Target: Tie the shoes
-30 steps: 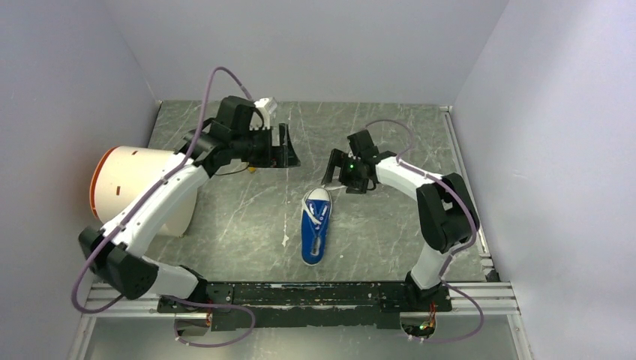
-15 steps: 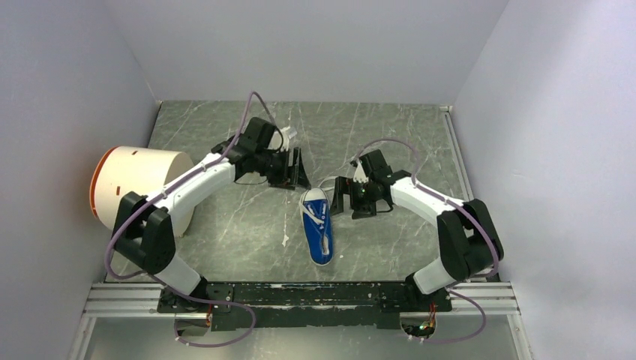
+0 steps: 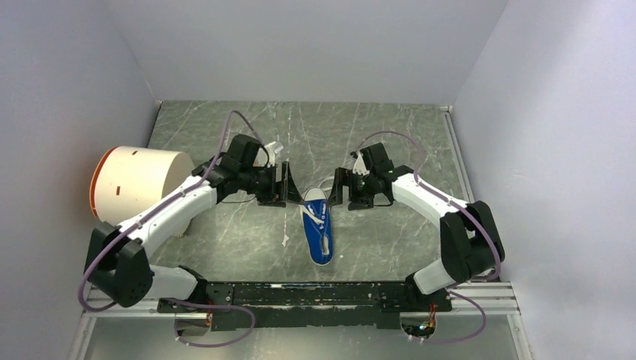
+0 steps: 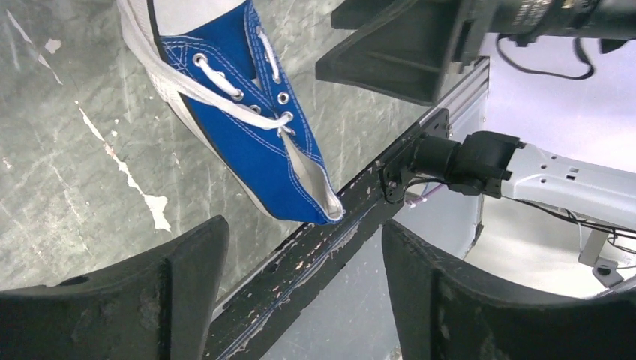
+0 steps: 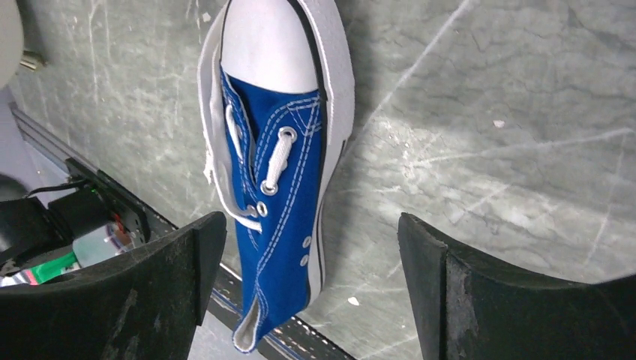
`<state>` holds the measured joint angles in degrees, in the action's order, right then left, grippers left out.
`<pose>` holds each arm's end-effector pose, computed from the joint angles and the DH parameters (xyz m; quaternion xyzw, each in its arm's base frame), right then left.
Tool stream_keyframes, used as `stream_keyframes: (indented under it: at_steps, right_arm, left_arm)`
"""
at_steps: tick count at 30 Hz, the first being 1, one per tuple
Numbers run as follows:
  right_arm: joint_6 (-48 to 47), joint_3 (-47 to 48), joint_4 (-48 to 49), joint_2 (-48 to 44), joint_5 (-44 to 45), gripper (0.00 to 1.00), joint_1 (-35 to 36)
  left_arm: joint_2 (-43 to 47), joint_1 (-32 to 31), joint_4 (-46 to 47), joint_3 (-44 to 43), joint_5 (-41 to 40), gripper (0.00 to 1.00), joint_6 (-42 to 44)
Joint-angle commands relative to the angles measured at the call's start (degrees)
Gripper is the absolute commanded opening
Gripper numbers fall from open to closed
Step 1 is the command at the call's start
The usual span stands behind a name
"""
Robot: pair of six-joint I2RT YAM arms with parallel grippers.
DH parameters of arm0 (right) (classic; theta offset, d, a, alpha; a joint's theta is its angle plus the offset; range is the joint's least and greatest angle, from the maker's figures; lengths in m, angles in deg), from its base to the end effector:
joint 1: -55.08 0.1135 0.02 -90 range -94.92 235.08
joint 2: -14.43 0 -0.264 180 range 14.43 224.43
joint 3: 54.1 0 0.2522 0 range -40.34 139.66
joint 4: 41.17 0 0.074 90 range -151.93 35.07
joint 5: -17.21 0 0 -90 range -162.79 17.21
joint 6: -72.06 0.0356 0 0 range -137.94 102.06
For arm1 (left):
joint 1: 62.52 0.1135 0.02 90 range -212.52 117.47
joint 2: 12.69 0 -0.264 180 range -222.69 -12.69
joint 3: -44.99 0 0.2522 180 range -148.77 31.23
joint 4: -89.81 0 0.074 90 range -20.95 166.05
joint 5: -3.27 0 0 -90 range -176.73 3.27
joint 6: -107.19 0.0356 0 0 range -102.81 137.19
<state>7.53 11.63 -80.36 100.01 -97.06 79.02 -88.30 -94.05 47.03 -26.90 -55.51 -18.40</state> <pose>0.2606 0.1317 0.1998 -0.0435 0.9429 0.2931 0.1524 0.2273 -0.1611 0.2771 0.0680 0.8975 -0.4056 0.1592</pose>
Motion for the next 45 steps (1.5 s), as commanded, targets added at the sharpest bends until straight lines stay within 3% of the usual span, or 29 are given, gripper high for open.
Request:
stream_keyframes:
  at_steps: [1, 4, 8, 11, 17, 21, 24, 30, 38, 45]
  right_arm:
    - [0.69, 3.27, 0.19, 3.63, -2.85, 0.86, -0.32]
    - [-0.45, 5.58, -1.54, 4.9, -1.0, 0.85, -0.33]
    - [-1.66, 9.2, -3.75, 8.41, 1.79, 0.85, -0.4]
    - [-1.38, 13.76, -4.91, 12.89, 0.45, 0.83, -0.47]
    - [0.11, 21.58, -5.74, 18.3, 1.47, 0.81, -0.51]
    - [1.01, 23.63, -5.91, 18.91, 2.31, 0.81, -0.5]
    - [1.24, 23.98, -6.0, 19.36, 2.7, 0.8, -0.48]
    - [2.12, 21.8, -4.37, 19.01, 1.96, 0.79, -0.51]
    - [0.71, 24.06, -5.09, 20.41, 1.1, 0.79, -0.55]
    - [0.08, 24.41, -5.12, 22.43, -0.07, 0.77, -0.56]
  left_arm:
    - [-5.18, 2.01, 6.24, 2.81, 6.8, 0.82, 0.62]
    - [-13.1, 4.31, 8.07, 0.93, 11.36, 0.82, 3.62]
    - [-21.16, 4.52, -0.43, -7.45, 8.15, 0.73, 14.82]
    - [-24.97, 4.78, 1.68, -8.22, 9.9, 0.7, 18.33]
    - [-34.12, 5.52, 9.81, -8.64, 17.24, 0.68, 16.06]
    - [-36.0, 6.64, 11.39, -7.0, 19.63, 0.75, 16.26]
    - [-38.42, 8.09, 14.3, -6.9, 24.07, 0.69, 14.96]
    - [-40.54, 8.68, 15.12, -10.23, 24.23, 0.5, 15.23]
    - [-42.85, 8.59, 14.6, -11.84, 23.07, 0.53, 14.77]
    - [-42.19, 8.38, 11.35, -14.28, 20.77, 0.23, 16.72]
